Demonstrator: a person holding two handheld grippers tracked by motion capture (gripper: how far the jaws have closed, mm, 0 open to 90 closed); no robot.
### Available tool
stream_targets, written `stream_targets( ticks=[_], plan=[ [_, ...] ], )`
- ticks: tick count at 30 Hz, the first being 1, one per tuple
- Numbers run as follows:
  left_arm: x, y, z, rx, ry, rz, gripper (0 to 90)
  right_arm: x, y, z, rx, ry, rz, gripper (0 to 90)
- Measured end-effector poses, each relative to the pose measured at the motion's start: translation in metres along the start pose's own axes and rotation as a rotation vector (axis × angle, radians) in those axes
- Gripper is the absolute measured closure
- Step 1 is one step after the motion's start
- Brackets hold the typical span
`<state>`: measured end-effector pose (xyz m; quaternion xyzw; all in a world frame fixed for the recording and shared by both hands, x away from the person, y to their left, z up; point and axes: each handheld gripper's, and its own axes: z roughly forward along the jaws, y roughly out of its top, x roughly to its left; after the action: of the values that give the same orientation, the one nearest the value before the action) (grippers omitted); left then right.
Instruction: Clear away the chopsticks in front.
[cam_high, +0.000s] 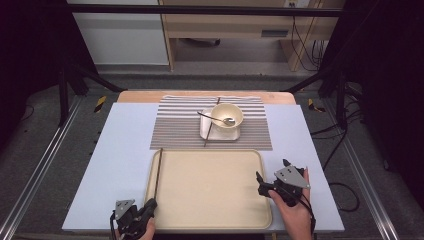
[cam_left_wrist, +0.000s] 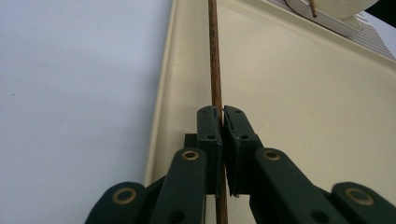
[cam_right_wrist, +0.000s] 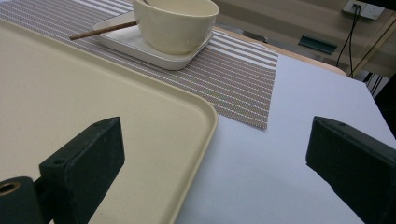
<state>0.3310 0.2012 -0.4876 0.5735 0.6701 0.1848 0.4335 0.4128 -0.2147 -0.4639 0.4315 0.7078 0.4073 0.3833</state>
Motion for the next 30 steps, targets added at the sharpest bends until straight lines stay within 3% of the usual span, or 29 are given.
stream_targets(
  ticks=[30],
  plan=[
    [0.0003,-0.0033,0.0039,-0.018,0.025,0.013,83.4,0.0014,-0.0002,0.0011,0.009,0.012,-0.002,4.7]
  ],
)
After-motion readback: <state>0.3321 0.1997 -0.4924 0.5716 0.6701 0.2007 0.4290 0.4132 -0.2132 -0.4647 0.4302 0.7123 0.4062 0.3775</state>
